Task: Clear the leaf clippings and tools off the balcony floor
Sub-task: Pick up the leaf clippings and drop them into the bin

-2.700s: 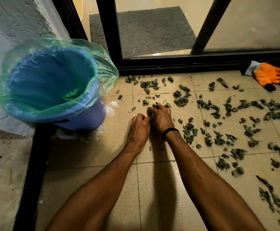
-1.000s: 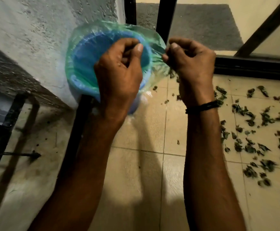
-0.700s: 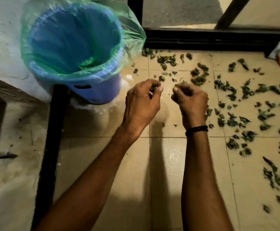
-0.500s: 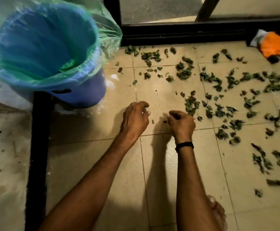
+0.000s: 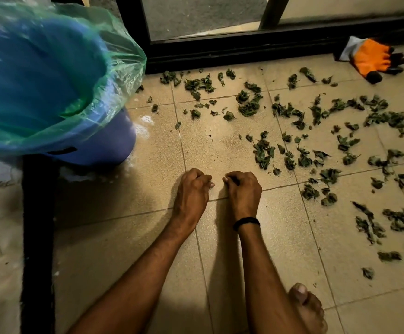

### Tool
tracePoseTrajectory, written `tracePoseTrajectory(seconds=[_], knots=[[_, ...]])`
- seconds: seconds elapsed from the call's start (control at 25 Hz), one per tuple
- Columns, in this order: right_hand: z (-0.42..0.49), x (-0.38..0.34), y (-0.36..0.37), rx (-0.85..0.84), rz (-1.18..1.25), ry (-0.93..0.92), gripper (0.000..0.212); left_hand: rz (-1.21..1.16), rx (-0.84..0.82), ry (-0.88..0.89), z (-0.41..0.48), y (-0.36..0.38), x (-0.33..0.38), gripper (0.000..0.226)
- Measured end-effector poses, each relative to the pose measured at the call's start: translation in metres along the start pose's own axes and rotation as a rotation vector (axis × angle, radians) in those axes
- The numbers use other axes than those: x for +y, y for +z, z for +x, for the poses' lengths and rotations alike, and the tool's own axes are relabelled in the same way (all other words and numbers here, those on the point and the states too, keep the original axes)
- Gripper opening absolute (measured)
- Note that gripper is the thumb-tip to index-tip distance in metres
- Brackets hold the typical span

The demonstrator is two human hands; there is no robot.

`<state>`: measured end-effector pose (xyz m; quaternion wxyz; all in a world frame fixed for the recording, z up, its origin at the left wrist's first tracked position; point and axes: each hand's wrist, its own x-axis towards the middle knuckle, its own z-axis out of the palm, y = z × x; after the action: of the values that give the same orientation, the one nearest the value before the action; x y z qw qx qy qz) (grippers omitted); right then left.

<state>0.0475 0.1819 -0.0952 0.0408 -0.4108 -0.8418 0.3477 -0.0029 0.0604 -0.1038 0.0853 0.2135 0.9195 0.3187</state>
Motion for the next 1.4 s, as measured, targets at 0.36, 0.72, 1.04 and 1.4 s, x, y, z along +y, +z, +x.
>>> tracePoseTrajectory(seconds=[0.36,0.72,1.04,1.4], knots=[[0.016,0.018,-0.033,0.395,0.199,0.138,0.016,-0.063,0.063,-0.070,0.020,0.005,0.014,0.006],[0.053,0.039,-0.058,0.179,0.144,0.262,0.034,-0.110,-0.150,0.055,0.064,0.039,0.082,0.023],[0.055,0.058,-0.069,0.272,0.073,0.227,0.021,0.079,-0.359,0.092,0.090,0.065,0.110,0.047],[0.089,0.035,-0.068,0.195,0.006,0.003,0.017,-0.009,-0.107,0.025,0.071,0.056,0.095,0.017]])
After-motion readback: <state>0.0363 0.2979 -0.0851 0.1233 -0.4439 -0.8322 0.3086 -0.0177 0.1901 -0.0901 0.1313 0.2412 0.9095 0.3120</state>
